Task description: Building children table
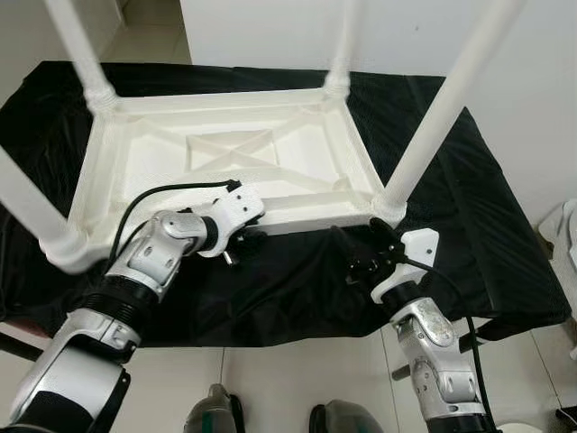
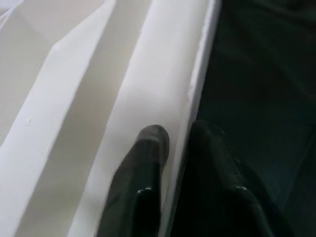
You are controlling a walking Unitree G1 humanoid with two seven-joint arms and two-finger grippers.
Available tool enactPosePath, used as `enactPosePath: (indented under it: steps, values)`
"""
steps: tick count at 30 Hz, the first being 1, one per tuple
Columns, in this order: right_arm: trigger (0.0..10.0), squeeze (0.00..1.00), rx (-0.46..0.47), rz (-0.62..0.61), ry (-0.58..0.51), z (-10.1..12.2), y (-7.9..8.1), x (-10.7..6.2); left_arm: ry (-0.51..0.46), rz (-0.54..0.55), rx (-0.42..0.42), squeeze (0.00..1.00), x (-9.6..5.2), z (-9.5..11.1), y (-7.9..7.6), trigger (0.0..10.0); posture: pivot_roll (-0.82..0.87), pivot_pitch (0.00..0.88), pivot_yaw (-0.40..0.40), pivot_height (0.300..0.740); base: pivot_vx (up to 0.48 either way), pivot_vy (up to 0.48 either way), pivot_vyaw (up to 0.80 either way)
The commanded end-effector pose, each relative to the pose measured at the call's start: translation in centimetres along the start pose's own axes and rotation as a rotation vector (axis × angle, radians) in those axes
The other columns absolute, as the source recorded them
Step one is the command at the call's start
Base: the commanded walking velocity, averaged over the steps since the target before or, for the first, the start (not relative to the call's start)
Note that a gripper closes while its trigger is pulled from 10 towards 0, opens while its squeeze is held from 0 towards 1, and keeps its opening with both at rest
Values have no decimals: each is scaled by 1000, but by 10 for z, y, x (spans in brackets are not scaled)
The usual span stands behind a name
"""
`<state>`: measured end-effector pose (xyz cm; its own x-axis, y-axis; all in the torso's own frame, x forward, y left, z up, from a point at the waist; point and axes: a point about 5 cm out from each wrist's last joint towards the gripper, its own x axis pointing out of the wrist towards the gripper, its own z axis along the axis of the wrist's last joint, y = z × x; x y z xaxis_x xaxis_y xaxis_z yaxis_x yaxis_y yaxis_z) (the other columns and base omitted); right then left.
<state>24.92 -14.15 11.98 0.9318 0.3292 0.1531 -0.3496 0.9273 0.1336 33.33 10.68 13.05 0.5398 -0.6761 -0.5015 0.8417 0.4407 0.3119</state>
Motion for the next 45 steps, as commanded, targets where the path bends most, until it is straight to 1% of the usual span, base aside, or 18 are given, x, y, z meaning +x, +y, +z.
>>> enactPosePath:
  steps: [1, 7, 8, 11, 12, 16, 20, 21, 22, 25, 26, 28, 29, 33, 37, 38, 42, 45]
  values:
    - [10000, 0, -11, -6, 6, -1, -1, 0, 8, 44, -36, 0, -2, -2, 3, 0, -140, 25, 37, 740, 0, 0, 0]
    - [10000, 0, -13, -14, 2, 0, -2, 2, -34, 73, -76, 0, 5, 8, 1, 0, -140, 28, 39, 740, 0, 0, 0]
    - [10000, 0, -14, -26, -2, 1, -3, 4, -82, 122, -108, 0, 14, 20, -1, 2392, -133, 36, 35, 740, 0, 0, 0]
    - [10000, 0, -15, -30, -3, 1, -3, 5, -99, 142, -118, 0, 17, 24, -1, 2392, -133, 36, 35, 740, 0, 0, 0]
    - [10000, 0, -16, -35, -5, 1, -3, 6, -114, 182, -137, 0, 21, 30, -1, 10000, -129, 40, 31, 740, 0, 0, 0]
    - [10000, 0, -17, -41, -9, 2, -2, 9, -172, 243, -159, 0, 30, 45, -3, 10000, -127, 45, 27, 740, 0, 0, 0]
    - [10000, 0, -17, -45, -11, 2, -2, 10, -214, 230, -207, 0, 30, 51, -8, 10000, -122, 48, 25, 740, 0, 0, 0]
    - [10000, 0, -17, -46, -10, 2, -2, 11, -226, 231, -228, 906, 29, 53, -8, 10000, -120, 51, 24, 740, 0, 0, 0]
    - [10000, 0, -17, -47, -10, 2, -2, 11, -232, 234, -241, 1000, 28, 53, -7, 10000, -120, 51, 24, 740, 0, 0, 0]
    - [10000, 0, -18, -49, -9, 2, -2, 12, -219, 252, -224, 1000, 28, 53, -7, 10000, -117, 54, 22, 740, 0, 0, 0]
    - [10000, 0, -19, -49, -9, 2, -2, 12, -211, 269, -197, 78, 28, 54, -6, 10000, -116, 57, 18, 740, 0, 0, 0]
    - [10000, 0, -19, -49, -9, 2, -2, 12, -211, 274, -189, 78, 28, 55, -6, 10000, -116, 57, 18, 740, 0, 0, 0]
    - [10000, 0, -19, -49, -8, 2, -2, 12, -217, 275, -188, 0, 27, 56, -5, 10000, -116, 57, 18, 740, 0, 0, 0]
    - [10000, 0, -21, -49, -6, 2, -2, 12, -230, 271, -179, 0, 21, 59, -2, 10000, -116, 62, 16, 740, 0, 0, 0]
    - [10000, 0, -25, -50, -3, 2, -3, 11, -234, 245, -162, 0, 4, 58, -2, 10000, -115, 64, 14, 740, 0, 0, 0]
    - [10000, 0, -27, -51, -1, 2, -4, 11, -215, 220, -149, 0, -10, 51, -3, 10000, -114, 66, 15, 740, 0, 0, 0]
    - [10000, 0, -29, -53, 0, 2, -4, 10, -200, 201, -147, 0, -19, 46, -4, 10000, -113, 65, 15, 740, 0, 0, 0]
    - [10000, 0, -31, -54, 3, 1, -5, 10, -160, 157, -101, 0, -36, 33, -8, 10000, -108, 63, 13, 740, 0, 0, 0]
